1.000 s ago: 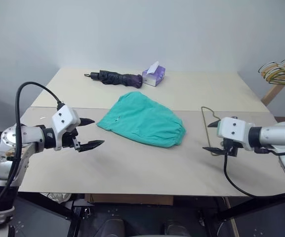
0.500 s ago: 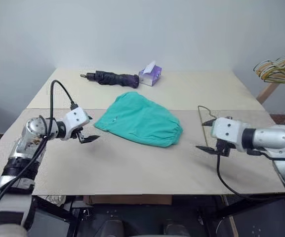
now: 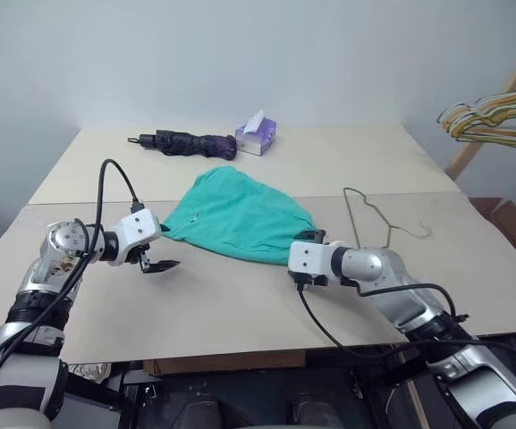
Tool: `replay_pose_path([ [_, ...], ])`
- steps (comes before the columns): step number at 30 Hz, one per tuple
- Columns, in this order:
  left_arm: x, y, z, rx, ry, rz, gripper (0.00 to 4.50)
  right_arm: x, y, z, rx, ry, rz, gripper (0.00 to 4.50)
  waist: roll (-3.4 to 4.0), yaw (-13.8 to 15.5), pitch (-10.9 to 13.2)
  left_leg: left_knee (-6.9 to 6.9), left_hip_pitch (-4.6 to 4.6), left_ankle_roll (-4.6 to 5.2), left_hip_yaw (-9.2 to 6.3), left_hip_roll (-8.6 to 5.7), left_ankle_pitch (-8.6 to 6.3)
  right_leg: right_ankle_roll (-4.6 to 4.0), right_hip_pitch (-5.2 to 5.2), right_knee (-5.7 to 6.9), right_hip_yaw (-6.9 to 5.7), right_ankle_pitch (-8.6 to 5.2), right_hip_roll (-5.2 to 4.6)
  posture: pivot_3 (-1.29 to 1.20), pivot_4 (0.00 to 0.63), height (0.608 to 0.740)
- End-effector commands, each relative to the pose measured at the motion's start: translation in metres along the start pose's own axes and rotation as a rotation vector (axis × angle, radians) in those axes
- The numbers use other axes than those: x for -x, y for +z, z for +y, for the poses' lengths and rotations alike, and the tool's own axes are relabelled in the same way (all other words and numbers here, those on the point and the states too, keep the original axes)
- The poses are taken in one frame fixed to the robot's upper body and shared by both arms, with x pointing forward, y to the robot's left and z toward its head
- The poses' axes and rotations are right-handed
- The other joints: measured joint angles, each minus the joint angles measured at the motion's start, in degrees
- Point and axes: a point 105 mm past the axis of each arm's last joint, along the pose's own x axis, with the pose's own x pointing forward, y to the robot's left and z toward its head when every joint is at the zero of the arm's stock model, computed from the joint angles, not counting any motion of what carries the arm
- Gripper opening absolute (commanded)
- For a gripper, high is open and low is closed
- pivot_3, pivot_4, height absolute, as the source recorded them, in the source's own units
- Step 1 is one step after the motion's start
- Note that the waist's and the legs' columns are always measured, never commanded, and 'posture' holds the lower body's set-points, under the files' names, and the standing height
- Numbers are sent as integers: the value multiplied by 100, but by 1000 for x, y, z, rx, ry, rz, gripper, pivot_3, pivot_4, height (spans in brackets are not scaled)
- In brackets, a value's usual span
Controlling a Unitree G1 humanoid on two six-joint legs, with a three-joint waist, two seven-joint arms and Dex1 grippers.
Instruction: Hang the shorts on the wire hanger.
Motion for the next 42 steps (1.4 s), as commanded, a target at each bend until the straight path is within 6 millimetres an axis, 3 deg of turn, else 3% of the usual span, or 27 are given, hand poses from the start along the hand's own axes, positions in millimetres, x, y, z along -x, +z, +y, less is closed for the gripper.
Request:
replay_pose_path([
  [1, 16, 13, 8, -28, 55, -30, 4500, 0, 0, -10, 90, -29, -17, 3860, -5, 22, -3, 0, 2, 0, 0, 0, 0, 0, 1, 0, 0, 0, 0, 96, 0, 740],
  [12, 17, 0, 3, -29, 80, 41, 4500, 5, -7, -2, 143, -22, -30, 50, -6, 62, -4, 0, 3, 0, -1, 0, 0, 0, 3, 2, 0, 0, 0, 95, 0, 740],
  [23, -20, 6, 11, -109, 2, 52, 4500, 57, -15, 18, 208, 102, -117, 50, -8, 166, -5, 1, 9, 0, 0, -1, 0, 0, 10, -2, -2, 0, 0, 41, 0, 740],
  [27, -35, 11, 8, -76, -47, -4, 4500, 60, -10, 23, 187, 123, -149, 50, -10, 93, -6, 1, 9, 0, 0, -1, 0, 0, 10, -3, -1, 0, 1, 28, 0, 740],
  [34, -52, 2, 3, -67, -143, 70, 4500, 61, -11, 22, 159, 106, -140, 50, -13, -21, -7, 4, 9, 0, -1, -2, 0, 0, 12, -2, -1, 0, 1, 14, 0, 740],
  [37, -54, 0, 0, -43, -185, 81, 3962, 60, -13, 19, 164, 98, -127, 0, -13, -56, -8, 4, 9, 0, -1, -2, 0, 0, 13, -3, -1, -1, 1, 8, 0, 740],
  [42, -54, -1, 1, -50, -191, 98, 2318, 58, -13, 18, 147, 80, -121, 0, -14, -104, -8, 4, 13, 0, -2, -2, 0, 0, 16, 1, -1, -1, 1, 9, 0, 740],
])
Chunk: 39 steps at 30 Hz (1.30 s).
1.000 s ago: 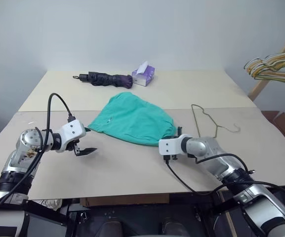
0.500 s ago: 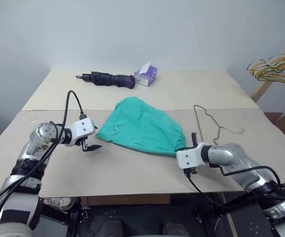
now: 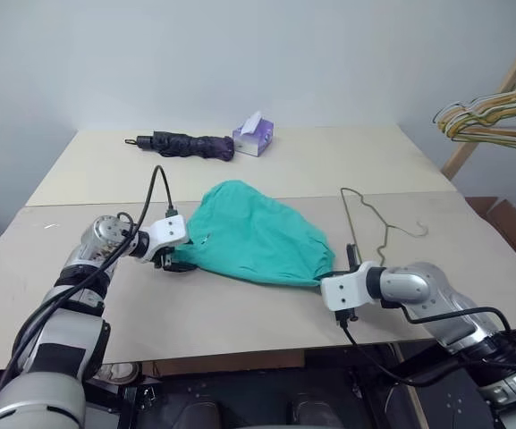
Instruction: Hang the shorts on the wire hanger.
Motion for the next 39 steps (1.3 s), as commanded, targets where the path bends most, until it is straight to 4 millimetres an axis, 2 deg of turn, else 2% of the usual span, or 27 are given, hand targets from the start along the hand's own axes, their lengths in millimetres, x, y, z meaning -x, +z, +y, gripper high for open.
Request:
replay_pose_path([
  [1, 2, 2, 5, -24, 12, 17, 1972, 6, 1, -16, 8, -69, 6, 0, 0, -12, 0, 1, 1, 0, 0, 0, 0, 0, 1, 0, 0, 0, 0, 10, 0, 740],
  [5, 7, 1, 5, -25, 3, 15, 583, 4, 1, -14, -13, -58, 8, 0, 0, -27, 0, 1, 0, 0, 0, 0, 0, 0, -1, 1, 1, 0, 0, 12, 0, 740],
  [7, 10, 0, 4, -36, -3, 18, 26, 4, 1, -14, -16, -59, 8, 0, 0, -27, 0, 1, -1, 0, 0, 0, 0, 0, -2, 1, 1, 0, 0, 14, 0, 740],
  [12, 26, -3, 3, -67, -2, 32, 26, 3, 7, -23, -20, -97, 1, 0, 0, -60, 0, 1, -3, 0, 0, 1, 0, 0, -5, 1, 2, 0, 0, 11, 0, 740],
  [18, 82, -8, -40, -157, -205, 115, 26, 29, 50, -16, 21, 40, -153, 0, 3, -169, 2, -3, -14, -1, 0, 8, -1, -2, -19, 4, 4, -3, 2, 23, 0, 740],
  [20, 91, -6, -50, -181, -230, 150, 26, 35, 59, -12, 26, 95, -189, 0, 1, -153, 2, -3, -8, 0, 0, 8, -1, 0, -10, 3, 2, -5, 0, 23, 0, 740],
  [23, 105, 7, -64, -194, -275, 158, 26, 49, 71, -13, -27, 187, -265, 0, 0, -68, 3, -1, 10, -1, 2, 8, -1, 1, 4, 6, 1, -6, -4, 53, 0, 740],
  [25, 105, 19, -62, -206, -255, 139, 26, 54, 68, -22, -117, 227, -262, 0, 1, -19, 3, -1, 18, 0, 3, 9, -1, 7, 9, 8, 1, -11, -4, 61, 0, 740],
  [28, 94, 39, -37, -223, -119, 75, 26, 47, 53, -58, -233, 149, -221, 0, 0, 42, 3, 0, 24, 0, 4, 7, -1, 4, 10, 15, 1, -10, -3, 68, 0, 740],
  [29, 89, 48, -17, -234, -14, 56, 26, 42, 43, -79, -271, 73, -171, 0, 0, 67, 2, 1, 24, 0, 3, 7, -1, 3, 10, 16, 1, -9, -2, 66, 0, 740],
  [31, 88, 76, 33, -240, 255, -5, 26, 37, 22, -137, -324, -172, -69, 0, -1, 105, 2, 4, 25, 1, 3, 5, 0, -1, 11, 19, 0, -7, 1, 64, 0, 740],
  [33, 100, 105, 80, -205, 535, -85, 26, 44, 8, -192, -313, -447, 24, 0, -2, 139, 2, 15, 12, 1, 0, 4, 0, -4, 2, 29, 0, -4, 2, 58, 0, 740],
  [35, 140, 145, 135, -136, 964, -239, 26, 70, -5, -252, -153, -833, 187, 0, -2, 157, 2, 15, -19, 1, -1, 2, 0, -3, -25, 24, 0, -4, 1, 48, 0, 740],
  [36, 165, 162, 152, -80, 1153, -335, 26, 87, -6, -275, -30, -1005, 266, 0, -6, 160, 0, 16, -49, 1, -1, 0, 0, -3, -56, 20, 1, -3, -2, 48, 0, 740],
  [38, 210, 186, 165, -19, 1392, -524, 26, 119, 8, -303, 81, -1261, 264, 0, -7, 151, -1, 26, -140, -7, -1, -3, 5, -2, -152, 51, 5, 1, -10, 37, 0, 740],
  [39, 233, 203, 160, -51, 1453, -668, 26, 137, 22, -311, 136, -1388, 221, 0, -7, 127, -1, 23, -160, -35, 0, -4, 21, -2, -172, 55, 8, 1, -12, 34, 0, 740],
])
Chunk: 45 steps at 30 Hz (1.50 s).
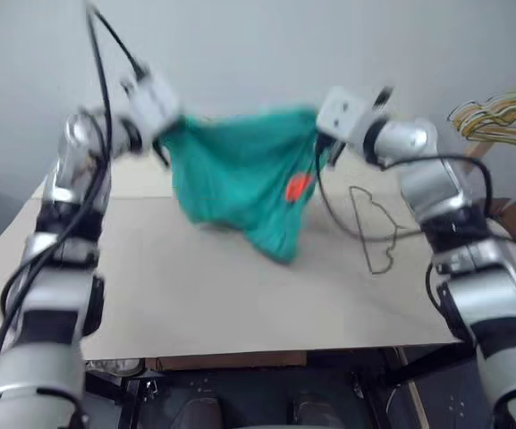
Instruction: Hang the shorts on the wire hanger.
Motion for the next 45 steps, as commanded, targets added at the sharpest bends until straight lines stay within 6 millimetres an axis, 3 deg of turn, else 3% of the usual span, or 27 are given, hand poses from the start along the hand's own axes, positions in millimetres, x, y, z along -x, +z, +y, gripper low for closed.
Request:
replay_pose_path([
  [1, 26, 58, 82, 122, 404, -335, 26, 15, 18, -83, 79, -494, -112, 0, -1, -63, -1, -11, -28, -36, 2, -1, 21, 0, -31, -3, 5, 0, -3, 32, 0, 740],
  [3, 43, 83, 87, 131, 383, -521, 26, 28, 30, -98, 109, -604, -194, 0, 1, -103, -2, -49, -37, -44, 2, -9, 24, 0, -60, -12, 21, 0, -4, 29, 0, 740],
  [7, 64, 77, 68, -3, 232, -559, 26, 41, 32, -74, 160, -515, -287, 0, 3, -195, -3, -70, -32, -45, 1, -8, 24, 1, -42, -47, 10, -2, -4, 25, 0, 740],
  [10, 82, 40, 32, -64, -36, -438, 26, 47, 22, -14, 175, -219, -336, 0, 4, -301, -3, -50, -18, -46, 2, -8, 26, 9, -15, -49, 12, 2, -3, 29, 0, 740],
  [14, 120, -24, -22, -26, -423, -151, 26, 69, 7, 75, 167, 208, -352, 0, 5, -411, -1, -44, 84, -2, -1, -7, 2, 6, 75, -49, 15, 5, 0, 52, 0, 740],
  [15, 143, -57, -50, -54, -593, 4, 26, 87, 0, 116, 199, 407, -369, 0, 6, -440, -2, -44, 92, -3, -3, -6, 3, 5, 79, -36, 15, 6, 0, 55, 0, 740],
  [17, 190, -102, -90, -74, -860, 243, 26, 120, -7, 173, 237, 675, -407, 0, 8, -498, -2, -50, 134, 0, -2, -3, 4, 3, 107, -23, 24, 3, 6, 64, 0, 740],
  [19, 221, -124, -110, -90, -1000, 370, 26, 137, -6, 197, 247, 779, -434, 0, 8, -496, 2, -63, 199, 15, 1, 2, -7, -8, 167, -27, 23, -13, 9, 64, 0, 740],
  [24, 267, -146, -143, -81, -1191, 557, 26, 157, -5, 217, 229, 915, -442, 0, 0, -354, 5, -48, 197, 16, -1, 3, -5, -12, 163, -11, 20, -13, 10, 70, 0, 740],
  [32, 313, -105, -163, 52, -1464, 572, 26, 180, -16, 206, 257, 1048, -417, 0, -2, -172, 6, -49, 189, 19, 3, 4, -9, -12, 157, -20, 20, -16, 9, 56, 0, 740],
  [34, 319, -100, -164, 68, -1482, 573, 26, 181, -18, 204, 255, 1057, -403, 0, -1, -167, 6, -49, 202, 19, 4, 4, -9, -14, 165, -16, 20, -17, 9, 56, 0, 740],
  [38, 318, -121, -159, -43, -1419, 631, 26, 182, -15, 201, 233, 1063, -404, 0, -1, -166, 6, -49, 209, 19, 3, 4, -9, -18, 168, -15, 19, -21, 11, 67, 0, 740],
  [41, 308, -126, -159, -44, -1356, 601, 0, 189, -14, 201, 223, 1111, -417, 734, -1, -156, 6, -49, 207, 19, 3, 4, -9, -17, 169, -16, 19, -21, 11, 66, 0, 740],
  [45, 298, -117, -160, -10, -1345, 535, 923, 198, -12, 195, 179, 1144, -419, 2068, -6, -95, 6, -49, 201, 19, 3, 4, -9, -17, 166, -19, 16, -21, 9, 62, 0, 740],
])
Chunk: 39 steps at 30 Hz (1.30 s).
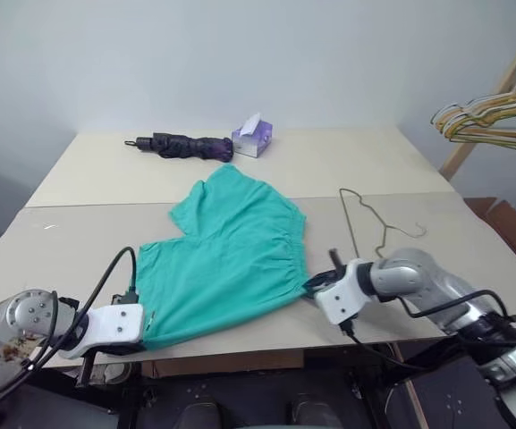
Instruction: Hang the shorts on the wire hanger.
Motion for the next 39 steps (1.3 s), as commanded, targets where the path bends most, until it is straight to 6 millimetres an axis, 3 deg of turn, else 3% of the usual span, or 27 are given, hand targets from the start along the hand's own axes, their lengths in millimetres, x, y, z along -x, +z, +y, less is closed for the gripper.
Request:
replay_pose_path([
  [1, 7, 11, 7, -43, 10, -32, 1316, 15, 10, -15, -34, -67, -43, 2522, -1, 9, -1, 0, 2, 0, 0, 0, 0, 0, 0, 1, 0, 0, 0, 61, 0, 740],
  [5, 21, 8, 8, -10, -13, -13, 2652, 34, 15, -20, -164, -106, -85, 3921, 0, -1, 0, -1, 2, 0, 0, 1, 0, -1, -1, 2, 1, 0, 2, 55, 0, 740],
  [7, 32, 19, 17, -5, 25, -82, 3317, 47, 13, -32, -315, -194, -99, 4500, 0, 5, 0, 0, 1, 0, 0, 1, 0, 0, -1, 2, 0, 0, 1, 54, 0, 740],
  [11, 48, 58, 43, -2, 163, -344, 4485, 67, -25, -70, -745, -488, -11, 4500, -2, 25, -1, 1, 7, 0, -1, 2, 0, 0, 5, 4, -2, 0, 1, 47, 0, 740],
  [18, 42, 103, 57, -43, 187, -540, 4485, 80, -93, -87, -1376, -880, 135, 4500, -2, 9, -2, 0, -21, 0, -4, 0, 0, -2, -14, 1, -1, 2, 6, 18, 0, 740],
  [22, 39, 126, 70, -45, 235, -631, 4485, 57, -115, -80, -1599, -933, 192, 4500, -2, -21, -2, 0, -20, 0, -7, -2, 0, -1, -11, 3, -2, 3, 5, 10, 0, 740],
  [27, 43, 150, 74, -63, 246, -739, 4485, 26, -121, -76, -1679, -875, 203, 4500, 0, -110, -2, 0, -24, 1, -15, -4, 0, 1, -9, -2, -2, 4, 5, 15, 0, 740],
  [36, 41, 145, 67, -87, 225, -694, 4485, -11, -120, -44, -1762, -689, 256, 4500, 1, -289, -2, -1, -21, 1, -23, -4, 0, 1, -9, 2, -2, 4, 7, 27, 0, 740],
  [39, 40, 147, 66, -92, 226, -697, 4500, -18, -119, -32, -1793, -643, 291, 3907, 0, -288, -2, -1, -22, 1, -24, -4, 0, 2, -8, 1, -3, 3, 7, 28, 0, 740],
])
